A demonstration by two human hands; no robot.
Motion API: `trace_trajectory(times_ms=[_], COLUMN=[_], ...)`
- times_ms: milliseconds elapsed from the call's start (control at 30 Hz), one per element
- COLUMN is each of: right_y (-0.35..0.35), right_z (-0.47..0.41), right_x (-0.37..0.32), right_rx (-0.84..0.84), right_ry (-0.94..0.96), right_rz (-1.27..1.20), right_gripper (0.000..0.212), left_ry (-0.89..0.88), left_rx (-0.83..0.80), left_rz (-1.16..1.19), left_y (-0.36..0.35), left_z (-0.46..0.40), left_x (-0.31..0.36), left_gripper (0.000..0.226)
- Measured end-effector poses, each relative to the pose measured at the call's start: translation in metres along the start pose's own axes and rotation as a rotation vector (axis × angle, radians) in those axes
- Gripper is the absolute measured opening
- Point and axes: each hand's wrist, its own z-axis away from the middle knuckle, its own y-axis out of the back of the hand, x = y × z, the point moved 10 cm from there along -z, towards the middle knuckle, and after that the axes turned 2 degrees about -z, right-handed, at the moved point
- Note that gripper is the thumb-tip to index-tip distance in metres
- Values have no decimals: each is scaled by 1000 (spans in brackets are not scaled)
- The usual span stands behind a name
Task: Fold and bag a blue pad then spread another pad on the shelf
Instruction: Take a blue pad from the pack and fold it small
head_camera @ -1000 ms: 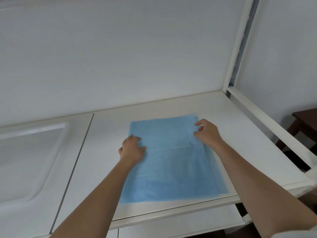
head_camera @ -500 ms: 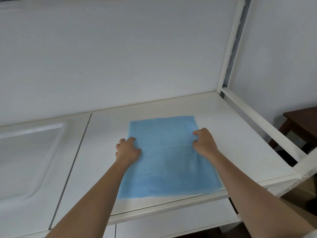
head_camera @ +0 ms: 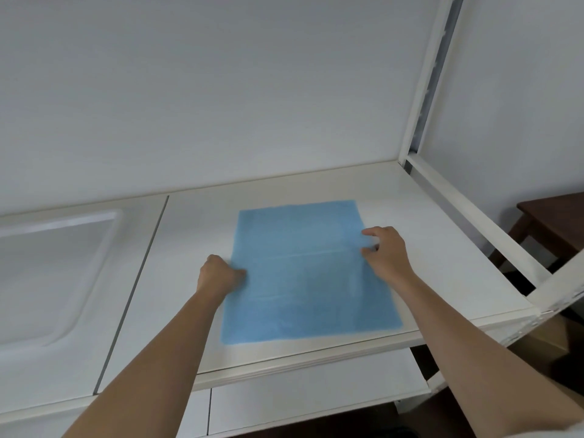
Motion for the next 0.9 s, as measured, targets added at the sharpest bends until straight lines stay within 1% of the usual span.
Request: trace_trajectory(times_ms=[67,200,233,300,400,500,567,667,700,733,767,833,867,900], right_y=[2,-5,-5,2,15,6,-6,-12,-11,-10,-10,-13,-14,-15], right_z=[2,13,17,24,40,62,78,99,106,113,120,132,137,143], right_x=[0,4,5,7,2,-14,-21,-24,-23,-20,-15,-2,5,9], right_rx=[11,-96,-97,-32,81,45,-14,-84,-88,-92,-107,-180,-224,-270], right_ry=[2,-30,-24,-6,58,176,240,273,285,295,298,285,281,288], right_rz=[6,28,28,93,263,225,193,173,175,193,231,332,377,413], right_gripper=[39,45,45,41,33,24,21,21,26,36,51,83,94,101], left_ry=[33,85,104,133,90,27,18,-12,-53,-104,-156,-234,-261,-272], left_rx=[-37,-149,-185,-235,-226,-201,-229,-256,-244,-241,-254,-340,-395,-441], left_rz=[30,75,78,54,69,117,169,225,228,229,233,207,157,79], left_y=[-1,-8,-10,-14,-15,-12,-13,-12,-11,-11,-12,-18,-21,-25], left_z=[5,14,16,22,28,36,48,59,61,63,66,79,86,91], left_x=[-5,-17,-21,-28,-26,-22,-21,-24,-24,-25,-24,-21,-20,-20], left_gripper=[24,25,24,22,18,15,21,41,41,36,30,22,28,42])
